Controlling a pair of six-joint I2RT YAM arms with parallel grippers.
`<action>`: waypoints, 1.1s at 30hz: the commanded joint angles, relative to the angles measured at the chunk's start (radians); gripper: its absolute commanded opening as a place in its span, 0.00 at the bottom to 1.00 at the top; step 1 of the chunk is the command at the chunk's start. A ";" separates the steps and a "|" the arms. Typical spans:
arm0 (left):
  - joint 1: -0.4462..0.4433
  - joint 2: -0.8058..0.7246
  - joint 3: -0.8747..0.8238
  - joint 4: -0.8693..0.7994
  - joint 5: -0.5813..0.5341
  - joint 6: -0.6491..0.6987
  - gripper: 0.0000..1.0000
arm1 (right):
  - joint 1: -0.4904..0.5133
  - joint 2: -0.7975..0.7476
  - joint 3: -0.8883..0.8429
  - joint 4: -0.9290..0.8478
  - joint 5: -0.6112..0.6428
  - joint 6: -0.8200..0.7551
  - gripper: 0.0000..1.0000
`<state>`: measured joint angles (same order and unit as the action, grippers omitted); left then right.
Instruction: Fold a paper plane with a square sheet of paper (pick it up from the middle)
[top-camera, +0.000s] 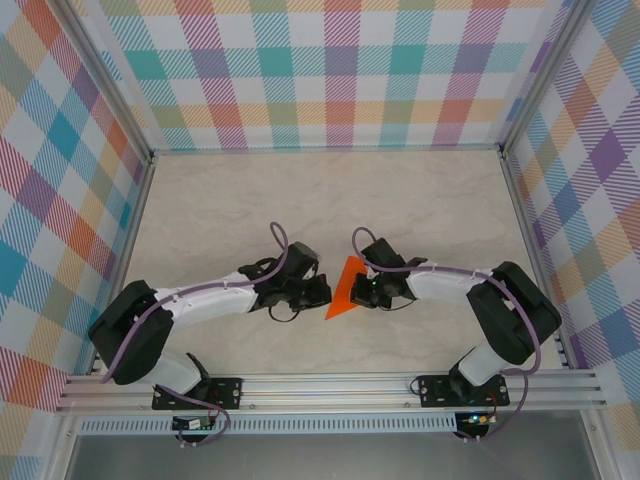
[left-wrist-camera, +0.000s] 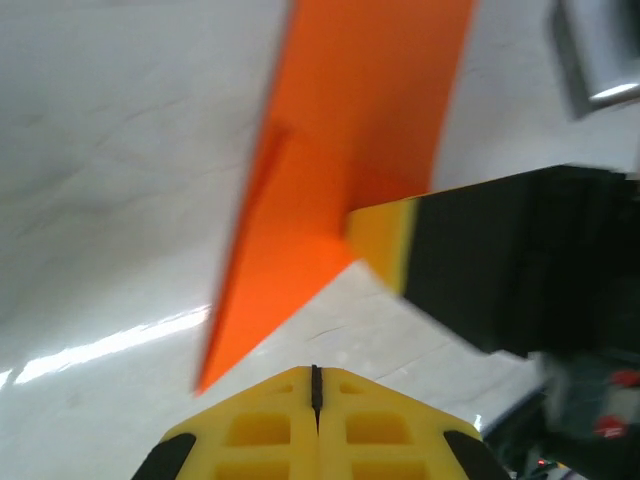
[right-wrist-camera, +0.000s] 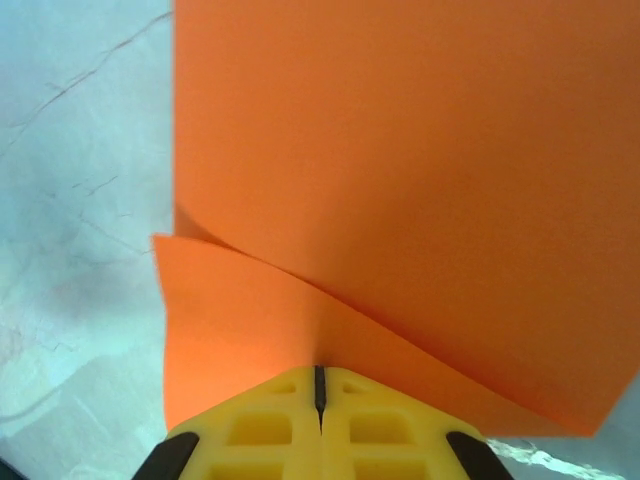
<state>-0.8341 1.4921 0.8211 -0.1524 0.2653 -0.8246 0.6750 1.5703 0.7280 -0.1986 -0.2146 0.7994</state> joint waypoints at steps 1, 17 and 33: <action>0.010 0.097 0.025 0.010 0.079 0.038 0.01 | -0.003 0.031 0.056 -0.021 -0.052 -0.111 0.00; 0.009 0.213 -0.013 0.066 0.096 0.019 0.00 | 0.012 -0.015 -0.009 0.074 -0.126 -0.073 0.00; 0.010 0.296 -0.003 -0.097 0.061 0.045 0.00 | 0.008 0.034 -0.047 0.023 -0.020 -0.084 0.00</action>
<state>-0.8322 1.7245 0.8478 -0.1257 0.3626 -0.7952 0.6968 1.6001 0.7116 -0.1505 -0.2745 0.7242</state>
